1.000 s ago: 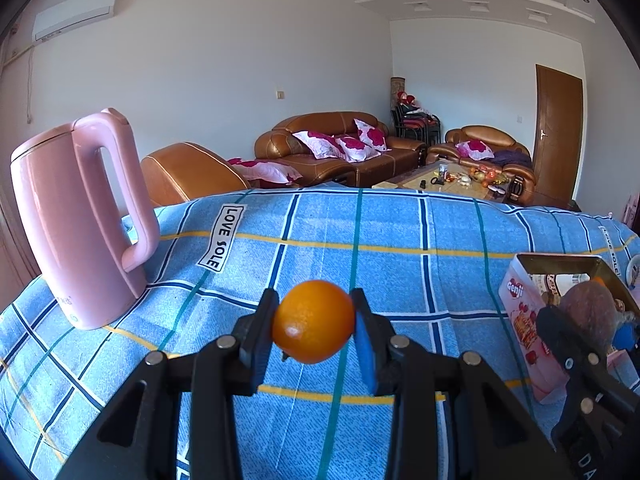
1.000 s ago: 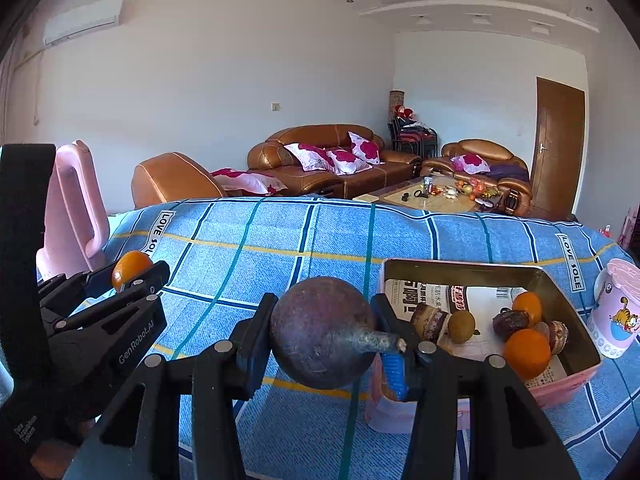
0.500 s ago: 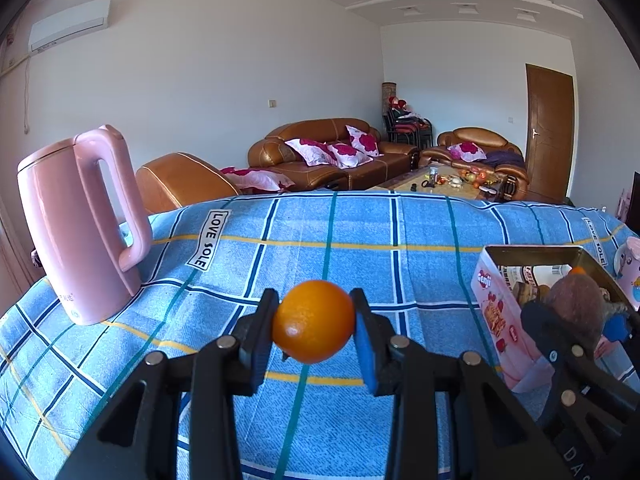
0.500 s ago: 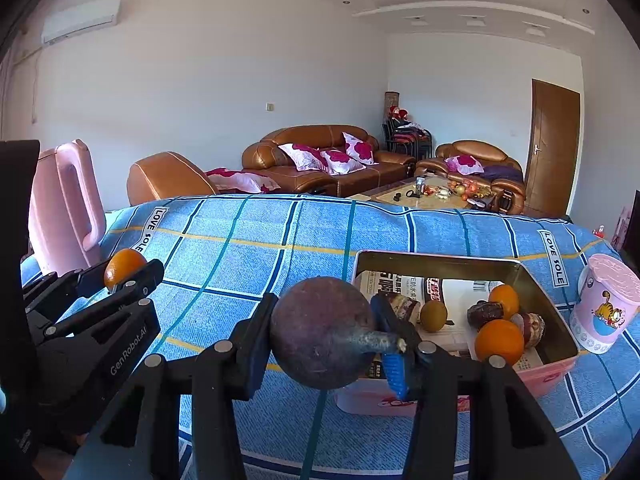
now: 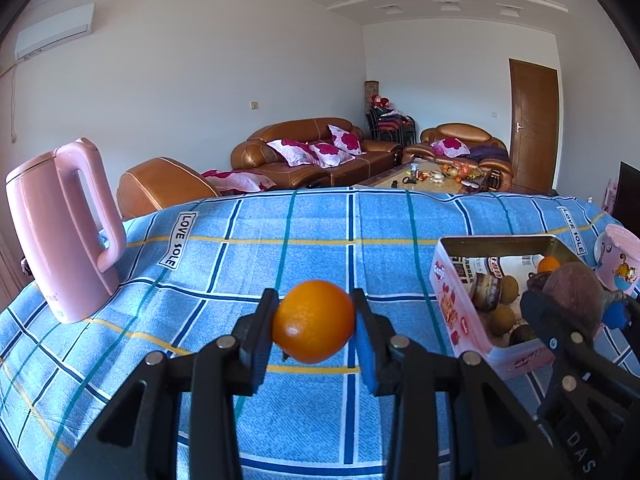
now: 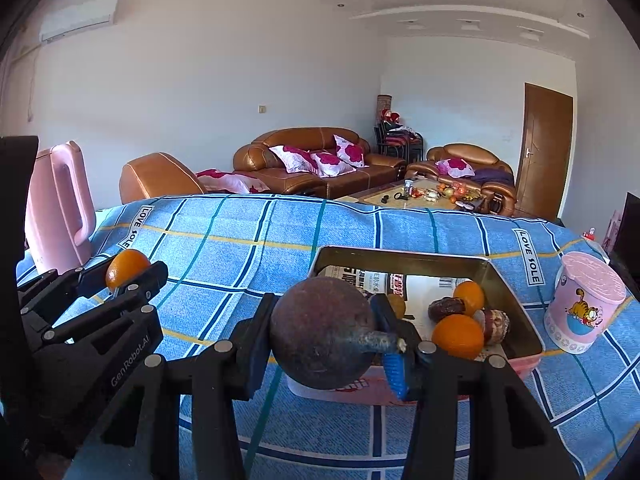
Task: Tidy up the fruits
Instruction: 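Carry the purple fruit with the right tool while the left tool carries the orange to the box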
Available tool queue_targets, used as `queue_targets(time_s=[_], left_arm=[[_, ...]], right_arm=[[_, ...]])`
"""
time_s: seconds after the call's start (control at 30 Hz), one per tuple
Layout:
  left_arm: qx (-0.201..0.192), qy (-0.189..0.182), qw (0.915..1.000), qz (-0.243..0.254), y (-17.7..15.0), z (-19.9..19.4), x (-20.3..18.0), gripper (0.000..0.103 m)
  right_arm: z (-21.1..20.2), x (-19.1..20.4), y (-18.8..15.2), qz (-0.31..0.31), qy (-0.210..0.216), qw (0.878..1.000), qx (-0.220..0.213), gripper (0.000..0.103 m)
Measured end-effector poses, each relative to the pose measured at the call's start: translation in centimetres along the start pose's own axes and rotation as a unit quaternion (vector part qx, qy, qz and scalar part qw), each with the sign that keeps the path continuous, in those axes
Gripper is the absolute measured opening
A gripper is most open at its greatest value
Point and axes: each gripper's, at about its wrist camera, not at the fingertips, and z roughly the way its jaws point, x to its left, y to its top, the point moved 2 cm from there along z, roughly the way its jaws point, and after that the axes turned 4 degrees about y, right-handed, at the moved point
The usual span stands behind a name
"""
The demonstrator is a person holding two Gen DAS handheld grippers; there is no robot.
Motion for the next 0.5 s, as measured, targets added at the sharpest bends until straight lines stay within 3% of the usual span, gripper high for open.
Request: queue_targets(time_s=[0.5], left_arm=[[-0.002,-0.032,0.9993,0.022,0.0,-1.0,-4.7,0.038]], right_arm=[[-0.9,-4.9,-0.4,0.013,-0.035,0.999,-0.004,0.050]])
